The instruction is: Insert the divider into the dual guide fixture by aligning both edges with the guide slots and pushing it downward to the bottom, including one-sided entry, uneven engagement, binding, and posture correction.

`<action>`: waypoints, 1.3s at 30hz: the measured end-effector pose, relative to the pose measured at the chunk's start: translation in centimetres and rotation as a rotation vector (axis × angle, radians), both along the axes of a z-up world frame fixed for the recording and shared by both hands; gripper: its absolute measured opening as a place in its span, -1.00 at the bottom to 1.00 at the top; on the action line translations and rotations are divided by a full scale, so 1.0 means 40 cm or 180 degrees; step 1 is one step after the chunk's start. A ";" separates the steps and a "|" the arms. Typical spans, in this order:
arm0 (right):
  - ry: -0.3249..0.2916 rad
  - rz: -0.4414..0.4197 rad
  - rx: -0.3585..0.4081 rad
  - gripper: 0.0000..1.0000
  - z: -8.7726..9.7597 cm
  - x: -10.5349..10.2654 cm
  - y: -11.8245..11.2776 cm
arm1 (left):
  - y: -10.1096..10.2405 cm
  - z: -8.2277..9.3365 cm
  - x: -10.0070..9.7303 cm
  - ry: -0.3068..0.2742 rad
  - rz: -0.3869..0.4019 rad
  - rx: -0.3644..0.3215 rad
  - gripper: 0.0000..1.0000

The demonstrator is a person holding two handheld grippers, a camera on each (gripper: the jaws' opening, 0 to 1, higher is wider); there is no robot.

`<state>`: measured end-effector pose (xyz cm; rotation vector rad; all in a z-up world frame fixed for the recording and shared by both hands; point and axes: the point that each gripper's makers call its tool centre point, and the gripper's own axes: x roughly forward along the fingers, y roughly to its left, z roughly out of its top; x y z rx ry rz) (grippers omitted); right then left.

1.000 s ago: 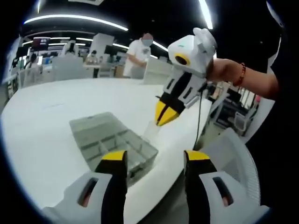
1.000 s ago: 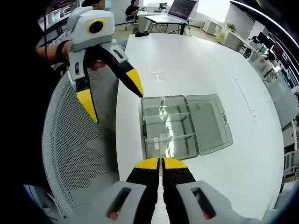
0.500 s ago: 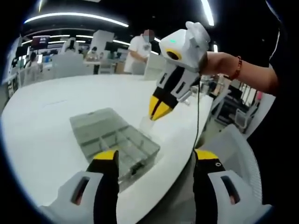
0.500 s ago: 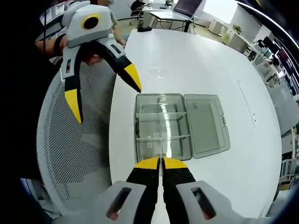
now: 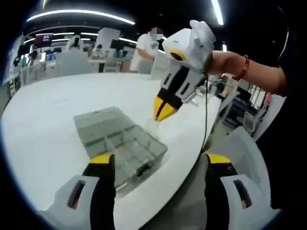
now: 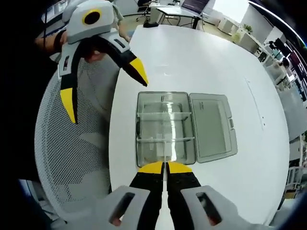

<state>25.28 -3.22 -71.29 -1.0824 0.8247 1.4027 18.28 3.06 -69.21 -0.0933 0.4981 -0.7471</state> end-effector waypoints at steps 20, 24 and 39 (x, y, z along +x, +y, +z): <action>0.0025 0.0060 -0.0061 -1.00 -0.016 0.008 0.010 | 0.009 -0.001 0.007 -0.0091 0.0042 0.0094 0.80; 0.0021 0.0063 -0.0076 -1.00 -0.021 0.014 0.015 | 0.013 -0.003 0.009 -0.0077 0.0053 0.0097 0.80; 0.0104 0.0065 -0.0114 -1.00 -0.040 0.011 0.015 | 0.015 -0.012 0.008 -0.0027 0.0070 0.0079 0.79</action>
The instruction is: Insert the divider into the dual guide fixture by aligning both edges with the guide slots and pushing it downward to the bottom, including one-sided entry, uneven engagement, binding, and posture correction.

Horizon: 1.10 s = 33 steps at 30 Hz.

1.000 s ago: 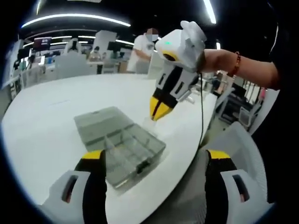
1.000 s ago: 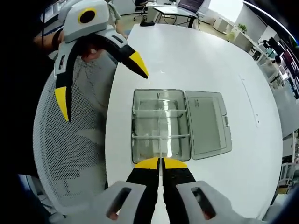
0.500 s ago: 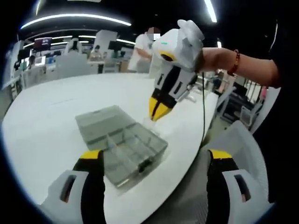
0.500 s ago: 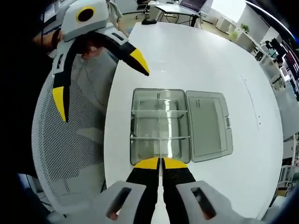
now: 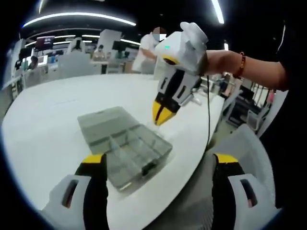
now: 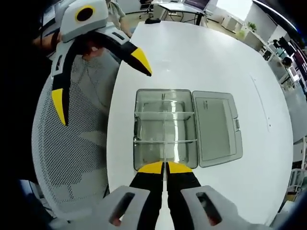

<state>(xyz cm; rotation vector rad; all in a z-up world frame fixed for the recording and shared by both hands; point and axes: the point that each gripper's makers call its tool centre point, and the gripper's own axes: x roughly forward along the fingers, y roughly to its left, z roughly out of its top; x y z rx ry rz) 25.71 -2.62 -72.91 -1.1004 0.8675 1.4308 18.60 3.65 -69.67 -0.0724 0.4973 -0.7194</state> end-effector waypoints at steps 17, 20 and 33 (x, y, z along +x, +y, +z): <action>-0.0030 0.0048 -0.0089 -1.00 0.003 0.004 -0.015 | 0.000 -0.004 -0.002 0.0026 -0.0010 -0.0011 0.77; -0.0010 0.0029 -0.0096 -1.00 0.003 0.004 -0.015 | -0.001 -0.003 -0.003 0.0029 -0.0011 -0.0018 0.76; 0.0075 -0.0025 -0.0401 -1.00 0.018 0.015 -0.023 | 0.002 -0.004 -0.005 0.0033 -0.0013 -0.0014 0.75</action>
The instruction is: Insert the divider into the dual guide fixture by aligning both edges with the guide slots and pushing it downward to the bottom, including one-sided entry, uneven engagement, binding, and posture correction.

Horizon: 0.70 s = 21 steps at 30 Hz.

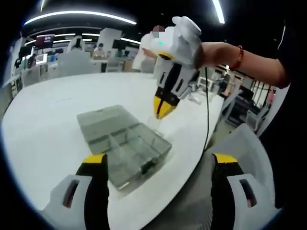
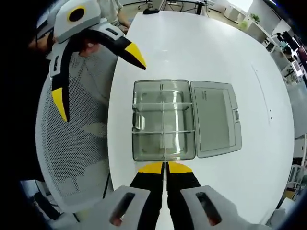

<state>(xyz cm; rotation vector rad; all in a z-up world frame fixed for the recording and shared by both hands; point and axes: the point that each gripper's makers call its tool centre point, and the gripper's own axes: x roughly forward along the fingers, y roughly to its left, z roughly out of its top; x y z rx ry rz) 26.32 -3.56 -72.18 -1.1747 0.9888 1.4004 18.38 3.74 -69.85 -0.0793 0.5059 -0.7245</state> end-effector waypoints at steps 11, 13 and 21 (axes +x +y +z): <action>0.0041 0.0121 -0.0111 -1.00 0.003 0.001 0.019 | 0.007 0.002 0.000 -0.0005 0.0008 0.0003 0.75; 0.0048 0.0144 -0.0138 -1.00 0.001 0.000 0.019 | 0.009 0.001 0.000 -0.0003 0.0008 0.0009 0.75; 0.0078 0.0206 -0.0169 -1.00 -0.006 -0.006 0.028 | 0.012 -0.002 0.001 0.0005 0.0025 0.0006 0.74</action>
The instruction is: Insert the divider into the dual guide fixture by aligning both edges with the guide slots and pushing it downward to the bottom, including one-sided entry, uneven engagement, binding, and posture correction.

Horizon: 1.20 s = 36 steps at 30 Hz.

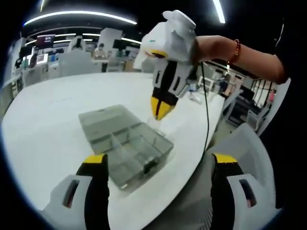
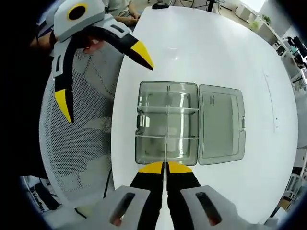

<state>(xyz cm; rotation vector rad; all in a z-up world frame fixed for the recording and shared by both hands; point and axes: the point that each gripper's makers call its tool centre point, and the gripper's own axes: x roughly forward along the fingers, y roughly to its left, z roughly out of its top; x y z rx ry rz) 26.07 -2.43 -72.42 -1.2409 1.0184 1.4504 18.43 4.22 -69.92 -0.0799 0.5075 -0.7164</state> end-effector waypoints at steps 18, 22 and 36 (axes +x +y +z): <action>0.0045 0.0019 -0.0053 -1.00 -0.011 -0.001 0.006 | 0.009 -0.006 -0.002 0.0024 0.0047 -0.0019 0.74; 0.0035 -0.0001 -0.0077 -1.00 -0.010 0.001 -0.002 | 0.012 -0.008 -0.003 0.0032 0.0063 -0.0023 0.74; 0.0039 0.0050 -0.0120 -1.00 -0.010 0.004 -0.004 | 0.009 -0.010 -0.001 0.0043 0.0059 -0.0039 0.74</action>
